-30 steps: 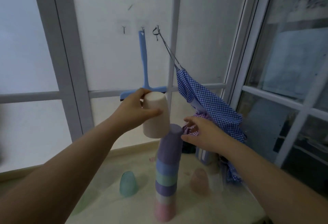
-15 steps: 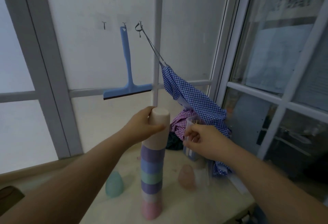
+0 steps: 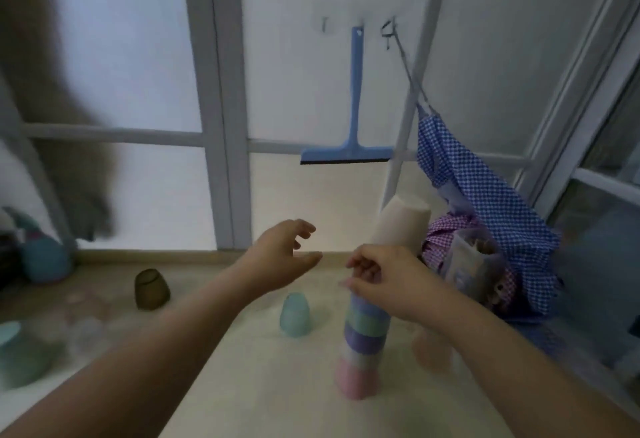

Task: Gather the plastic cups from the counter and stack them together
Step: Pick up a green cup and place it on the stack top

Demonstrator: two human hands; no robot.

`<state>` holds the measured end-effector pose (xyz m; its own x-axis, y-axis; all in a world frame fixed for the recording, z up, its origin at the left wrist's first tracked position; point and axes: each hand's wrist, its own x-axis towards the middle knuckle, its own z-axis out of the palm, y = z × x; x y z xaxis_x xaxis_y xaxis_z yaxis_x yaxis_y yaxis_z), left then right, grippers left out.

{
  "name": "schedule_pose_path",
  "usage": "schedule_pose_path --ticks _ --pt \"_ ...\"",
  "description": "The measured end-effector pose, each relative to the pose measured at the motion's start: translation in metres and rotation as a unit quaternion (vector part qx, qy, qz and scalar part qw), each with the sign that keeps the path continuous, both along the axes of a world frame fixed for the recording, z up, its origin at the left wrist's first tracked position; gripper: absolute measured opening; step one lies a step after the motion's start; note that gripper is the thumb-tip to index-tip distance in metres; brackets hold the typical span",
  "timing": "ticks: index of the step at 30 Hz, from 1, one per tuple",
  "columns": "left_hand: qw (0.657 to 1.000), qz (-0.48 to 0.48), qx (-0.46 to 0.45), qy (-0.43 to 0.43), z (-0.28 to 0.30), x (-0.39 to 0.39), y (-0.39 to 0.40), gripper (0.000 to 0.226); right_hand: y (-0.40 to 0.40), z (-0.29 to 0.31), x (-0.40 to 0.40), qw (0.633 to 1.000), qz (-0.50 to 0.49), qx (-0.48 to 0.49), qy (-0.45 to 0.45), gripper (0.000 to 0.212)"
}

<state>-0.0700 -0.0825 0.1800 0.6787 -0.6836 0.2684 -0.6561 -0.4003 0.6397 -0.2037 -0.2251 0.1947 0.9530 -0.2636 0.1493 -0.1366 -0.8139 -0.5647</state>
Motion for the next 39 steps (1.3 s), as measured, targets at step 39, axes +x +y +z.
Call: schedule_pose_path --ticks 39 --pt "0.924 0.236 0.237 0.186 -0.203 0.251 0.393 0.067 0.305 -0.193 0.314 0.974 0.134 0.009 0.182 0.042"
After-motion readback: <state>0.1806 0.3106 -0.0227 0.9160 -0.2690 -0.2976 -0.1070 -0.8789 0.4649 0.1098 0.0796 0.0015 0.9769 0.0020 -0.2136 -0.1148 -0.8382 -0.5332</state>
